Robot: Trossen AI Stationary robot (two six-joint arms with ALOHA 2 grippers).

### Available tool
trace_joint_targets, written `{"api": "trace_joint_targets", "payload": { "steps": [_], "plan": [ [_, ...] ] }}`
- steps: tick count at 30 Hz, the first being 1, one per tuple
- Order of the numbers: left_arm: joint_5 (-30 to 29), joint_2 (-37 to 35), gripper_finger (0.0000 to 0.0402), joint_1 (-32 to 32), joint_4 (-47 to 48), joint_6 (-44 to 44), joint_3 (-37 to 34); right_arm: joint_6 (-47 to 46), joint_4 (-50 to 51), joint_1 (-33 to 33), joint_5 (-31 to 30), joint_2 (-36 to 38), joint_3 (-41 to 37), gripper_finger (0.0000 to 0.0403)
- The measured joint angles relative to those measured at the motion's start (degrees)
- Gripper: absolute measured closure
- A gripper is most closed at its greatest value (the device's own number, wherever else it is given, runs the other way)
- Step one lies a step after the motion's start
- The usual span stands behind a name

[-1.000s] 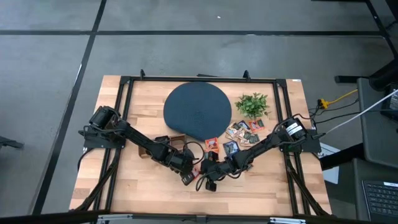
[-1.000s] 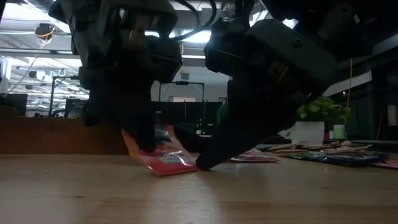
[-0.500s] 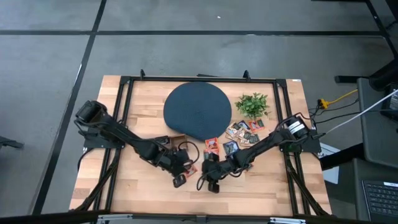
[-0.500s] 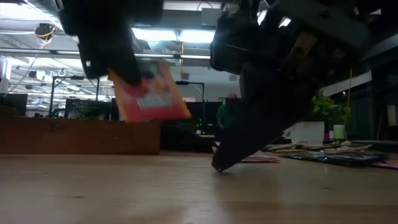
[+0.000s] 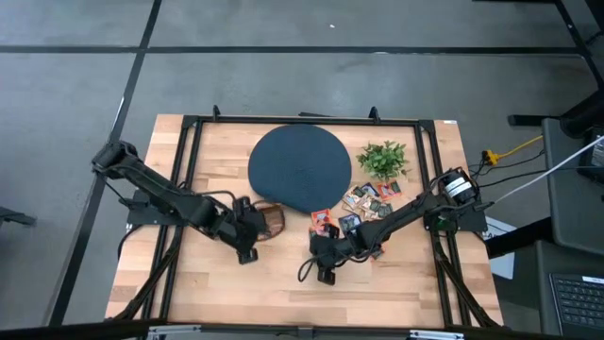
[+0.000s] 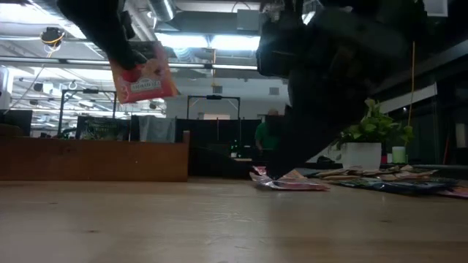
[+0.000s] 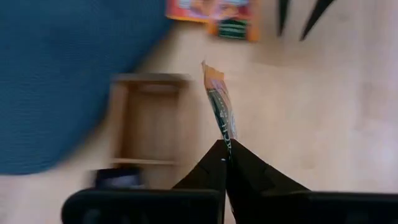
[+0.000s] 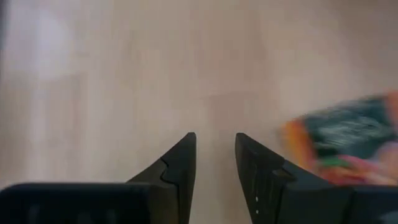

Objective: Pick & Place Tea
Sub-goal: Put the orange tea bag into the right section of the wooden organizer

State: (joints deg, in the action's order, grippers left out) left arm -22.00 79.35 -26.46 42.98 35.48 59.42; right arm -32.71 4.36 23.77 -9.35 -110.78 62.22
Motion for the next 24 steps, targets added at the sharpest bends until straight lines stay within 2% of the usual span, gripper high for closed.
{"api": "trace_joint_targets", "payload": {
  "steps": [6,14,24],
  "plan": [
    [0.65,-2.03,0.0399,3.87,2.36,-8.9,0.0,1.29,1.91,-1.43,-1.96,0.18,0.01,0.0288],
    [2.71,0.49,0.0399,9.41,2.59,-19.45,0.0,1.61,5.42,-3.68,-2.14,0.24,0.09,0.0288],
    [8.89,3.29,0.0399,15.63,3.1,-24.32,0.0,1.69,7.1,-4.96,-2.16,0.29,0.09,0.0288]
  ]
}}
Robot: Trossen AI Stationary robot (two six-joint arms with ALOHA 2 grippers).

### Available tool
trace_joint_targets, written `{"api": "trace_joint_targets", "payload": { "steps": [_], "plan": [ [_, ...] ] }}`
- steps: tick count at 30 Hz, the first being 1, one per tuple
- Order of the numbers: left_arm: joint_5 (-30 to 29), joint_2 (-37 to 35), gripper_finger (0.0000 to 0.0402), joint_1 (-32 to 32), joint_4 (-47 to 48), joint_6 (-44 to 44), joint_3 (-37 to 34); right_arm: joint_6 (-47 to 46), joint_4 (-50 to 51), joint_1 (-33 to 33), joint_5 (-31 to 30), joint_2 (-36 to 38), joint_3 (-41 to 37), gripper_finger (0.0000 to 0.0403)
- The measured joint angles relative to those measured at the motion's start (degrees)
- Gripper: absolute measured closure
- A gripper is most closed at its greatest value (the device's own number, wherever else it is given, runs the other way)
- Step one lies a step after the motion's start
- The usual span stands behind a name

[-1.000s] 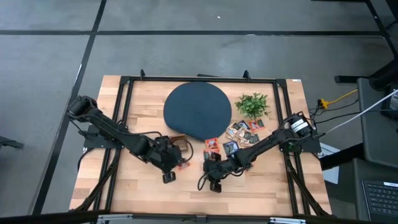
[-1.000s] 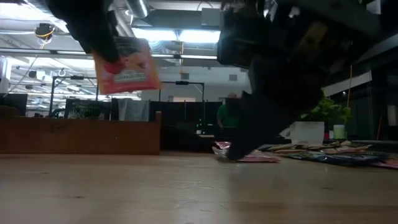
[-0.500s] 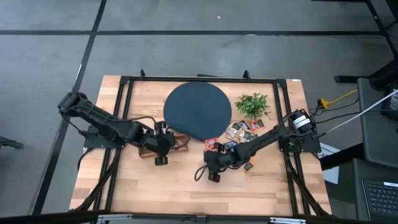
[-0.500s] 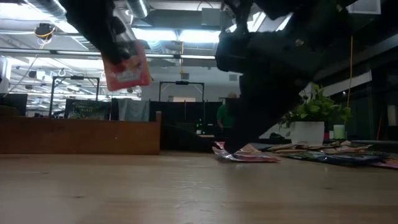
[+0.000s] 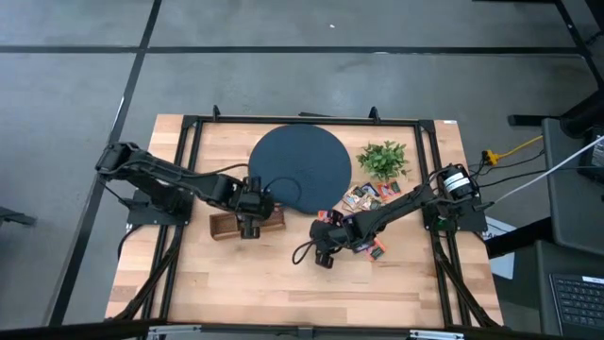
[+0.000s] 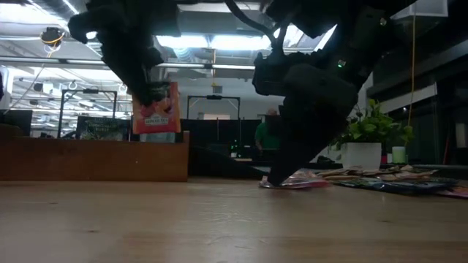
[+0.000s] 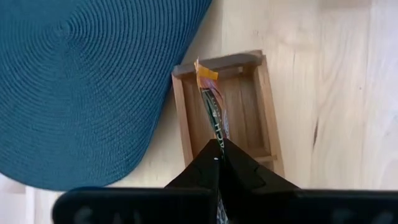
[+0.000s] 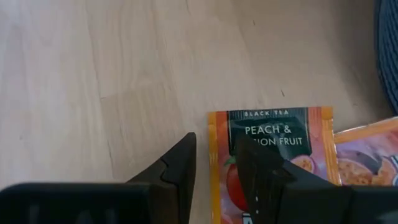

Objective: Pick & Place Tea
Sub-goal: Put the orange tea bag into the right section of the wooden organizer

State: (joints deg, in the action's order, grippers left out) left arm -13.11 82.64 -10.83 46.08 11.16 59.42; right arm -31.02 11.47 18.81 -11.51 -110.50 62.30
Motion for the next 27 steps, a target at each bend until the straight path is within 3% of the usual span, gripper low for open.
{"api": "trace_joint_targets", "payload": {
  "steps": [13,27],
  "plan": [
    [-1.24,6.28,0.0399,1.75,0.0,-4.07,0.0,-0.3,0.34,0.04,0.02,0.02,0.02,0.0288],
    [-3.86,6.52,0.0392,1.73,0.01,-3.5,0.0,-0.92,-0.14,0.04,0.02,0.02,0.04,0.0288]
  ]
}}
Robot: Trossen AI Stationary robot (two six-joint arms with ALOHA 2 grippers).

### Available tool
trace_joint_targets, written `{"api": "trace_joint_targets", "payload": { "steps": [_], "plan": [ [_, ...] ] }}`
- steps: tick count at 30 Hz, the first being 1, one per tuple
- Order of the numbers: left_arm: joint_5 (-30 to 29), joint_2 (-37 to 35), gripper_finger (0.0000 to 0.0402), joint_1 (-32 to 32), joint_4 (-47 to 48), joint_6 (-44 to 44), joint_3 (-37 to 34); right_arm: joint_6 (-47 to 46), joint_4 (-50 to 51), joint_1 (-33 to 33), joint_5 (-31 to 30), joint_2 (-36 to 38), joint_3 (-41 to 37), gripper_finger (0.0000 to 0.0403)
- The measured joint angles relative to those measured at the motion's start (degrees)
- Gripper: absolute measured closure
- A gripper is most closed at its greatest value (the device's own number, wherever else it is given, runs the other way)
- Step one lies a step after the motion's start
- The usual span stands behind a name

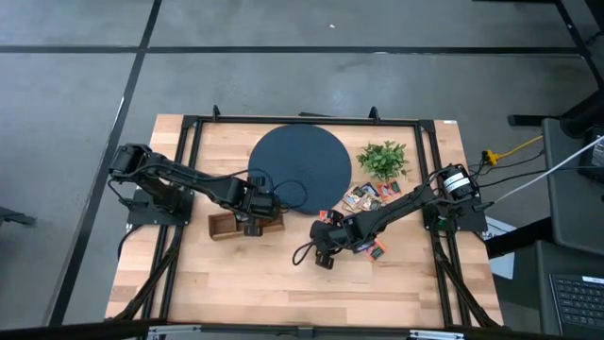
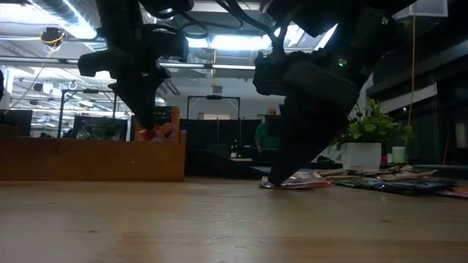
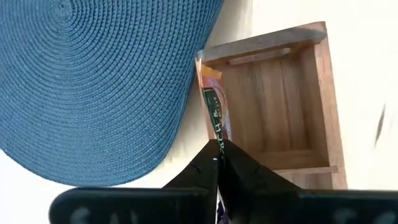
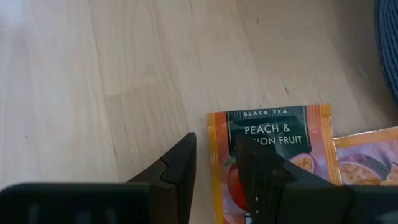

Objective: Pick & Place Tea
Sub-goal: Put the orange tea bag into the right section of the wooden organizer

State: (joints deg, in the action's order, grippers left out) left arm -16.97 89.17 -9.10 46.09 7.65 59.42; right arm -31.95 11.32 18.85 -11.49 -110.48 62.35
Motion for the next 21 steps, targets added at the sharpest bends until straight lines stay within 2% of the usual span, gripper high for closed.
{"api": "trace_joint_targets", "payload": {
  "steps": [13,18,21],
  "plan": [
    [0.29,-0.37,0.0329,-0.24,1.06,0.12,1.54,-2.31,-0.42,0.07,0.08,0.0,0.31,0.0288],
    [0.17,-0.37,0.0323,-0.28,1.1,0.12,3.65,-1.63,2.16,0.15,0.63,0.0,3.45,0.0288],
    [0.17,-0.37,0.0325,-0.28,1.76,0.09,4.9,-0.57,7.28,0.15,0.62,0.0,6.71,0.0288]
  ]
}}
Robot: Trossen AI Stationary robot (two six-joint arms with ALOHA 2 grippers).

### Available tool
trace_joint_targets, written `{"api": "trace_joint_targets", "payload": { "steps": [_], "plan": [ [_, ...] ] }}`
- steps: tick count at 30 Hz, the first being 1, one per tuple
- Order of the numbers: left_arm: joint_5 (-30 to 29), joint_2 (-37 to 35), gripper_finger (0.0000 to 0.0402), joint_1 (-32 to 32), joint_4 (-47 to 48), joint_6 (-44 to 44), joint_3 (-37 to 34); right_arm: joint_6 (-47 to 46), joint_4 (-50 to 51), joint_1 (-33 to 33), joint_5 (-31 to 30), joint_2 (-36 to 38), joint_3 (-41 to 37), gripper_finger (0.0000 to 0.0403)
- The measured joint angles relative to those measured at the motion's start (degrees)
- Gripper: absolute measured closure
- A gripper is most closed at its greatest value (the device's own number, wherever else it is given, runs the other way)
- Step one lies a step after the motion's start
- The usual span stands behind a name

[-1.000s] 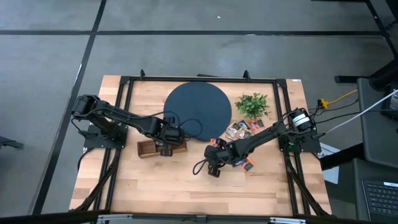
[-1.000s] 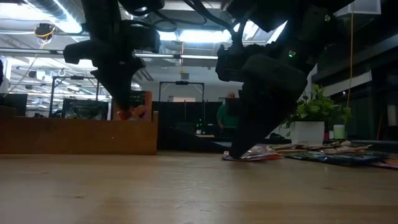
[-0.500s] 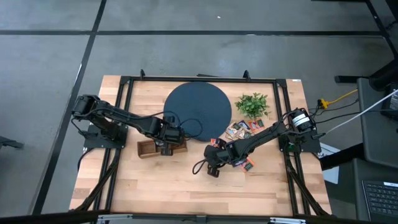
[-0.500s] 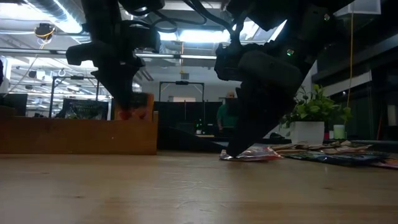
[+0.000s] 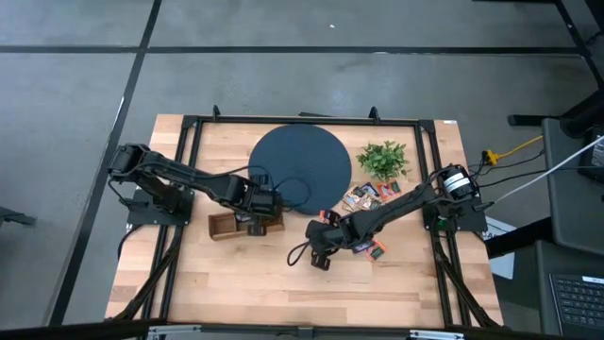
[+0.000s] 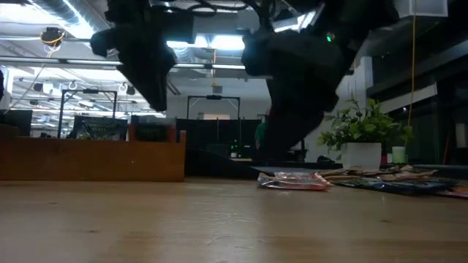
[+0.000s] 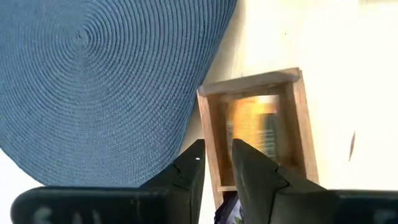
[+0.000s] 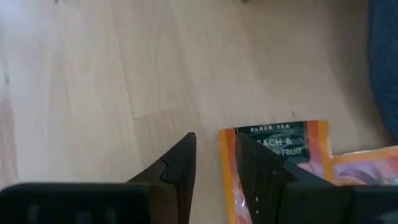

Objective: Pick & Place Tea
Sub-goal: Put the orange tea bag into the right section of the wooden organizer

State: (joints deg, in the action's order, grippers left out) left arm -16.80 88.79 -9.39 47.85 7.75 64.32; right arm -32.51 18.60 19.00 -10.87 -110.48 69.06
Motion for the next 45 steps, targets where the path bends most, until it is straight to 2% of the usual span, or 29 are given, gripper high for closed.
{"api": "trace_joint_targets", "payload": {
  "steps": [5,9,17,20,23,28,33,42,45],
  "plan": [
    [1.54,0.0,0.0327,-1.06,0.21,0.02,1.4,-0.51,11.85,0.51,-0.96,0.0,4.17,0.0289],
    [1.9,0.0,0.0327,-3.21,-0.07,0.02,1.66,-3.04,18.27,1.44,-2.01,0.02,4.37,0.031],
    [2.15,0.0,0.0328,-7.14,-0.3,2.22,1.66,-4.57,18.15,1.94,-3.66,0.02,4.37,0.0377],
    [5.29,0.0,0.0332,-8.13,-1.49,3.48,1.66,-4.55,16.96,1.9,-3.68,0.02,4.37,0.0395],
    [6.26,0.45,0.0339,-9.5,-3.92,3.48,1.66,-4.5,15.17,1.95,-3.69,0.02,4.37,0.0396],
    [0.44,0.63,0.035,-11.51,-3.23,2.56,1.64,-4.55,13.52,1.95,-3.83,0.02,4.37,0.0371],
    [0.33,0.63,0.0351,-12.87,-3.2,2.49,1.35,-4.59,12.62,1.97,-4.13,0.02,4.35,0.0363],
    [-5.3,0.68,0.0312,-14.21,-3.48,3.97,-2.52,-4.45,11.36,1.97,-6.08,0.02,4.35,0.0369],
    [-5.12,0.68,0.0299,-14.14,-4.54,4.32,-3.46,-4.39,11.16,1.97,-6.37,0.02,4.35,0.0369]
  ]
}}
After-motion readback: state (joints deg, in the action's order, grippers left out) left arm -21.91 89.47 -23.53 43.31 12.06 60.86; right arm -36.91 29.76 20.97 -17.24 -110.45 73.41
